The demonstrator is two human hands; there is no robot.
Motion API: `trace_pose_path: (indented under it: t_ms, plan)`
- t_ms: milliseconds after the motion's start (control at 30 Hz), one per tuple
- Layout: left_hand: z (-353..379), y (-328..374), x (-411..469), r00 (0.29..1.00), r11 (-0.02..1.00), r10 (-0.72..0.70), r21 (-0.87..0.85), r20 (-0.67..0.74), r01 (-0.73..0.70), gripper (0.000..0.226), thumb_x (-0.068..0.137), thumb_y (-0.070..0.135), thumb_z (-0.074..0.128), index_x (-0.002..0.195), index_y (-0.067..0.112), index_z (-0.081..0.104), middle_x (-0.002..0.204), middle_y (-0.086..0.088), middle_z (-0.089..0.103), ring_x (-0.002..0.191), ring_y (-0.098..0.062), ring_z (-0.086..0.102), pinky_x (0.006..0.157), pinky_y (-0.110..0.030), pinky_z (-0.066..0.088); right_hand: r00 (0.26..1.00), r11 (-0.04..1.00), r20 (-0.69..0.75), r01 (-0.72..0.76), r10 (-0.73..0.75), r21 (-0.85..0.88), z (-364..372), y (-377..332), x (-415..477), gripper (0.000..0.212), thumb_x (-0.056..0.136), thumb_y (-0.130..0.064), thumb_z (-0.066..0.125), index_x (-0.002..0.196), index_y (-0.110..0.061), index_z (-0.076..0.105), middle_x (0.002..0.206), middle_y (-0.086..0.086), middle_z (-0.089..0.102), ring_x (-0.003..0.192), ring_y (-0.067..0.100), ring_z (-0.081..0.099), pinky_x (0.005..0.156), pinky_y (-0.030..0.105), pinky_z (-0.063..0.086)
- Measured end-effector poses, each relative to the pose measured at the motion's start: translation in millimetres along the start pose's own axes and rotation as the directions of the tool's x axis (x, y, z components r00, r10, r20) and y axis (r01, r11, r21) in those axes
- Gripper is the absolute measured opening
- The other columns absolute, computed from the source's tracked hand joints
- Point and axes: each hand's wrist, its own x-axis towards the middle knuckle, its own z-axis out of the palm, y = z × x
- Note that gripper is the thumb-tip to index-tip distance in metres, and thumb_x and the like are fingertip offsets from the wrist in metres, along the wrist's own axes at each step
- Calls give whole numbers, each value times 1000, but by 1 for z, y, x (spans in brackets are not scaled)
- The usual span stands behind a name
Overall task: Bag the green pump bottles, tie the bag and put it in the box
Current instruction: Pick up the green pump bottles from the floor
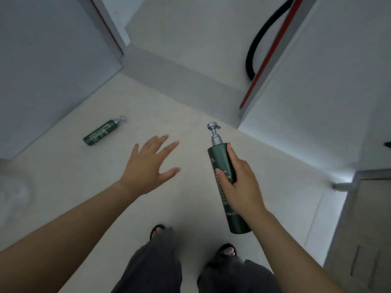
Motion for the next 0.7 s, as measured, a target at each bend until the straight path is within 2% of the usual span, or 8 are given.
trace_pose_path:
  t_ms: [167, 300, 500, 700]
  plan:
    - [-179, 47, -59, 992, 995, -92, -55, -85, 88, 72, 78, 72, 27, 140, 36, 31, 150, -2, 33, 138, -23, 29, 105, -61, 29, 998, 995, -20, 65, -64, 72, -123, -145, -58, 67, 92, -37, 53, 146, -43, 15, 112, -1, 50, 96, 10, 50, 80, 23, 37]
    - [-268, 54, -100, 977, 991, -133, -37, -168, 129, 72, 77, 72, 26, 138, 33, 34, 146, -3, 38, 134, -24, 36, 102, -58, 34, 990, 986, -3, 139, -139, 90, -167, -221, -83, 66, 91, -37, 56, 145, -45, 19, 111, -8, 48, 95, 5, 49, 79, 20, 38]
    - [-336, 26, -146, 941, 976, -217, -48, -260, 212, 73, 76, 72, 28, 137, 33, 34, 144, -2, 39, 131, -25, 38, 100, -59, 35, 971, 970, 75, 218, -226, 103, -165, -293, -81, 64, 89, -38, 59, 142, -48, 25, 119, -8, 54, 103, 5, 53, 85, 25, 43]
    - [-377, -42, -152, 925, 964, -266, -97, -272, 248, 75, 76, 73, 26, 140, 36, 29, 149, 1, 34, 138, -23, 31, 110, -58, 23, 953, 960, 117, 273, -279, 67, -129, -378, -33, 64, 88, -37, 59, 142, -48, 25, 115, -14, 51, 97, 1, 51, 78, 15, 38]
